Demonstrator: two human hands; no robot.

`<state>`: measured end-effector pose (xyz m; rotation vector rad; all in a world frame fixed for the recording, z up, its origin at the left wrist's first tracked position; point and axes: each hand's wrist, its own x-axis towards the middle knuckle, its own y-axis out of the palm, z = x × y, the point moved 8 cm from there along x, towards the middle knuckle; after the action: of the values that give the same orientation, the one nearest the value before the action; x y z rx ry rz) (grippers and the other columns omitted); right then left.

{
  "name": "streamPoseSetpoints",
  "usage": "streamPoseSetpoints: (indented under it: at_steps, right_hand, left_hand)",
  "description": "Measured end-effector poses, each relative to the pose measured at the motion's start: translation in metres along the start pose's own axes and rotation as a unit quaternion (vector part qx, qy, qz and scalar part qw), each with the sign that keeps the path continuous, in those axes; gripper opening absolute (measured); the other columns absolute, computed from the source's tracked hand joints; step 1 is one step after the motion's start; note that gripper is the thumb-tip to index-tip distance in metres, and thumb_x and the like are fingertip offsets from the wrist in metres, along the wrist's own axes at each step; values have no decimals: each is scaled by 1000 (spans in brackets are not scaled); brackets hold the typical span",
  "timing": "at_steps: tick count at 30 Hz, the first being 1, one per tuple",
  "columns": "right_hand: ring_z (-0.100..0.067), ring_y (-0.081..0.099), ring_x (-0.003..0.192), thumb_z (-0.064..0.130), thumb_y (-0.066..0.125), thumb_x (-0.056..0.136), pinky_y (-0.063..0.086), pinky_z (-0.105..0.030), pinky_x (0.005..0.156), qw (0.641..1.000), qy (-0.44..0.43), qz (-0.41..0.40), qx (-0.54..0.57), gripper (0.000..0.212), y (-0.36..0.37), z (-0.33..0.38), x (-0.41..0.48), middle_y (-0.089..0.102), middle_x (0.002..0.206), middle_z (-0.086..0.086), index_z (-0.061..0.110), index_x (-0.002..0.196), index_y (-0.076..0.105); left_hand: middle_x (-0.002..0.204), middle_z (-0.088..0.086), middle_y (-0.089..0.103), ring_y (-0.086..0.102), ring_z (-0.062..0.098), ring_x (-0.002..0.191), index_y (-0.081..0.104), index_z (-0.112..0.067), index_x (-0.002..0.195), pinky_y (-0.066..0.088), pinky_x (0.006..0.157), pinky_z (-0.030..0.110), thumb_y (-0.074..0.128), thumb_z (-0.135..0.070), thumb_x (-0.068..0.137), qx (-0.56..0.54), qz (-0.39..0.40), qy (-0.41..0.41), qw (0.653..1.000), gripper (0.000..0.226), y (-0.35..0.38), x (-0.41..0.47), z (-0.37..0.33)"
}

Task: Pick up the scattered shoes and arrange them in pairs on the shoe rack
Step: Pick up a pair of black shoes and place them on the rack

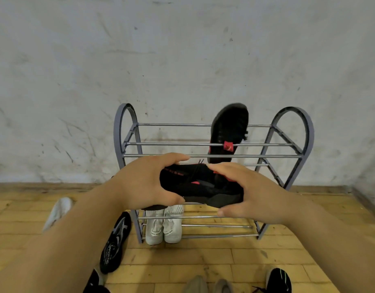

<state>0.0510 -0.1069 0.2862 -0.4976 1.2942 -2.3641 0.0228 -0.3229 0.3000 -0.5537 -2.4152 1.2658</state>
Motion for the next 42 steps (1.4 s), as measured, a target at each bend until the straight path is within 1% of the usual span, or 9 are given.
streamPoseSetpoints:
  at_steps: [6, 9, 13, 16, 27, 33, 36, 39, 42]
  right_hand:
    - [10, 42, 130, 54, 82, 77, 38, -21, 105, 999, 47, 0, 26, 87, 4, -20, -20, 41, 140, 36, 63, 147, 32]
    - [6, 49, 122, 52, 82, 77, 42, -16, 94, 993, 105, 28, 36, 80, 12, -42, -33, 46, 133, 34, 62, 143, 39]
    - [3, 62, 104, 49, 84, 75, 52, -19, 86, 984, 164, 38, 61, 69, 15, -75, -50, 61, 123, 25, 60, 134, 50]
    - [2, 62, 101, 47, 85, 76, 48, -14, 78, 975, 211, 20, 66, 68, 9, -100, -61, 63, 121, 22, 56, 135, 52]
    - [7, 57, 99, 46, 85, 77, 43, -16, 76, 946, 283, -136, 87, 64, -18, -163, -104, 59, 113, 29, 50, 133, 55]
    - [5, 62, 103, 36, 86, 78, 48, -23, 86, 943, 299, -42, 142, 57, -11, -187, -123, 66, 118, 25, 52, 127, 63]
    - [1, 61, 106, 55, 83, 69, 48, -29, 91, 945, 316, 19, 82, 63, 2, -201, -130, 66, 118, 27, 57, 128, 60]
    - [-2, 63, 97, 57, 81, 67, 46, -22, 77, 945, 321, 2, 62, 66, 28, -218, -129, 67, 111, 20, 48, 129, 61]
    - [-4, 62, 86, 64, 75, 69, 46, -19, 69, 927, 359, -81, 66, 75, 65, -240, -131, 64, 110, 9, 39, 138, 59]
  left_hand:
    - [148, -27, 44, 47, -2, 129, 27, -55, 152, 39, 105, 23, 81, -62, 73, 3, 25, -35, 999, 95, 28, -5, 6]
    - [160, -18, 34, 35, 7, 144, 24, -48, 156, 32, 112, 27, 74, -62, 82, 44, 56, -61, 996, 91, 52, -8, 17]
    - [161, -11, 34, 42, 14, 139, 21, -46, 157, 38, 111, 35, 67, -65, 85, 79, 98, -94, 988, 88, 74, -5, 36]
    - [159, -5, 35, 42, 18, 139, 20, -41, 158, 38, 110, 36, 65, -67, 86, 91, 100, -104, 985, 89, 83, 4, 46]
    - [171, 4, 7, 13, 33, 154, 0, -43, 160, 22, 122, 52, 51, -77, 86, 177, 133, -100, 970, 96, 154, 57, 66]
    - [171, -1, -2, 3, 34, 156, -7, -42, 160, 12, 123, 56, 40, -80, 89, 226, 168, -96, 955, 93, 187, 72, 80]
    - [171, -1, -3, 0, 34, 156, -7, -42, 160, 6, 124, 57, 41, -76, 91, 261, 173, -92, 945, 91, 198, 73, 89]
    - [171, -2, -9, -7, 34, 156, -9, -41, 159, 1, 124, 57, 43, -73, 91, 268, 174, -87, 944, 91, 207, 72, 97]
    - [171, -3, -10, -7, 34, 156, -12, -41, 159, 1, 124, 57, 42, -74, 91, 273, 169, -83, 944, 93, 211, 78, 100]
